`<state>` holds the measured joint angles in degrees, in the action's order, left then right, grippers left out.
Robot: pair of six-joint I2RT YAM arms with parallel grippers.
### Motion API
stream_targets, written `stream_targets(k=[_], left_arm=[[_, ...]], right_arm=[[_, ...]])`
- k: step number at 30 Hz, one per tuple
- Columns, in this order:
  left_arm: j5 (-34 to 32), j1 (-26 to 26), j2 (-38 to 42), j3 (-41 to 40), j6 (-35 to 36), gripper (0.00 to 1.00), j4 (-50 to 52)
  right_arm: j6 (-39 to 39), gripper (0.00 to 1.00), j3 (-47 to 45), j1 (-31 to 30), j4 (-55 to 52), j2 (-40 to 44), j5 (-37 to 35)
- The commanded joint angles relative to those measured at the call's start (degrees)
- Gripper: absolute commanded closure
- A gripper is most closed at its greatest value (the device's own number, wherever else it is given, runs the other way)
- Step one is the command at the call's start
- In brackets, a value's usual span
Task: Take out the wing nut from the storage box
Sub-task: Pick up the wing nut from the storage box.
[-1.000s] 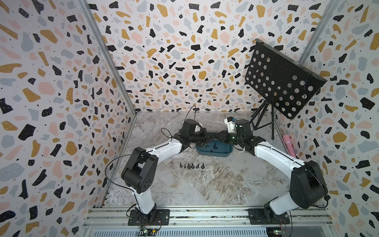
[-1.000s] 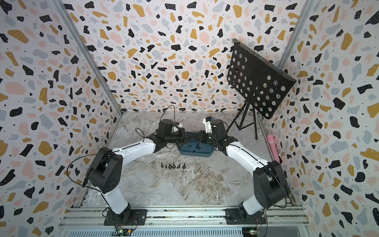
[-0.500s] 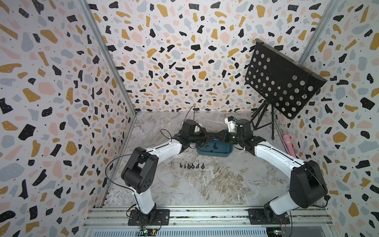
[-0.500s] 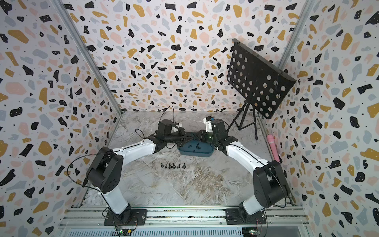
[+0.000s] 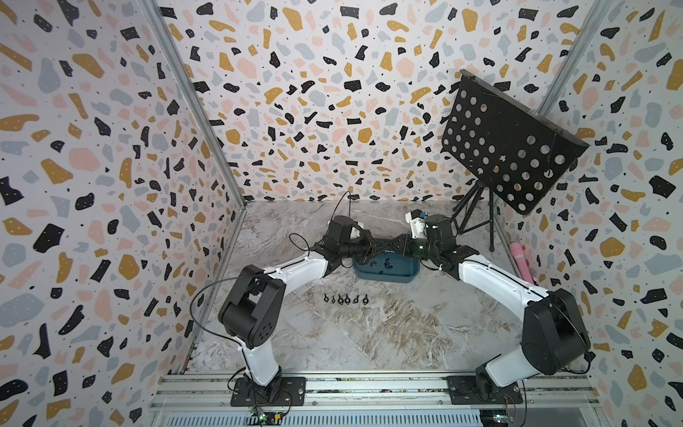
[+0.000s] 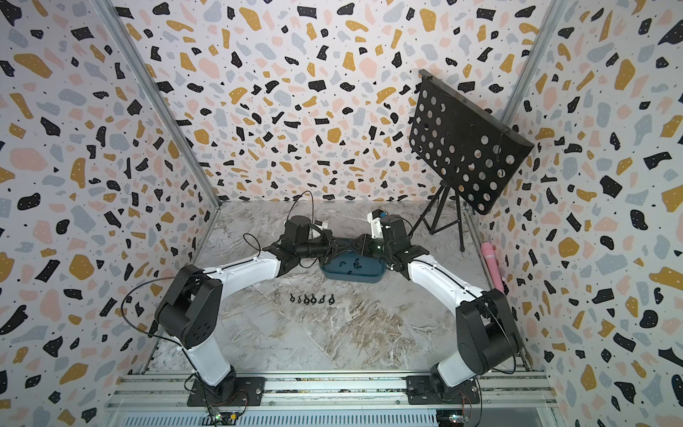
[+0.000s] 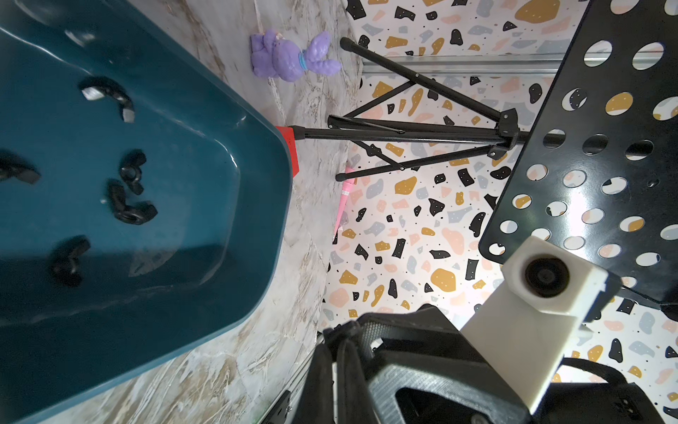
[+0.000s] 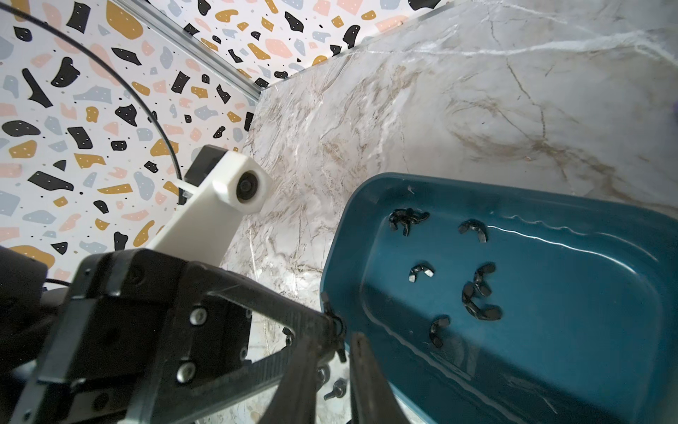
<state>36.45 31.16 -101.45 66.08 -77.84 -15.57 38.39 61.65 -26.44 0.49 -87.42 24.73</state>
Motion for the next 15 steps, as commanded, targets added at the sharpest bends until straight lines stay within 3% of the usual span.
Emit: stream_targets(k=[1, 15], left_arm=[[1.26, -0.12, 1.69, 0.27, -0.12, 1.0, -3.18], [1.61, -0.13, 1.52, 0.54, -0.64, 1.0, -4.17]], right_arm=[[0.27, 0.79, 0.83, 0.25, 0.97, -0.61, 2.21], [1.16, 0.85, 1.42, 0.29, 1.96, -1.7, 4.16]])
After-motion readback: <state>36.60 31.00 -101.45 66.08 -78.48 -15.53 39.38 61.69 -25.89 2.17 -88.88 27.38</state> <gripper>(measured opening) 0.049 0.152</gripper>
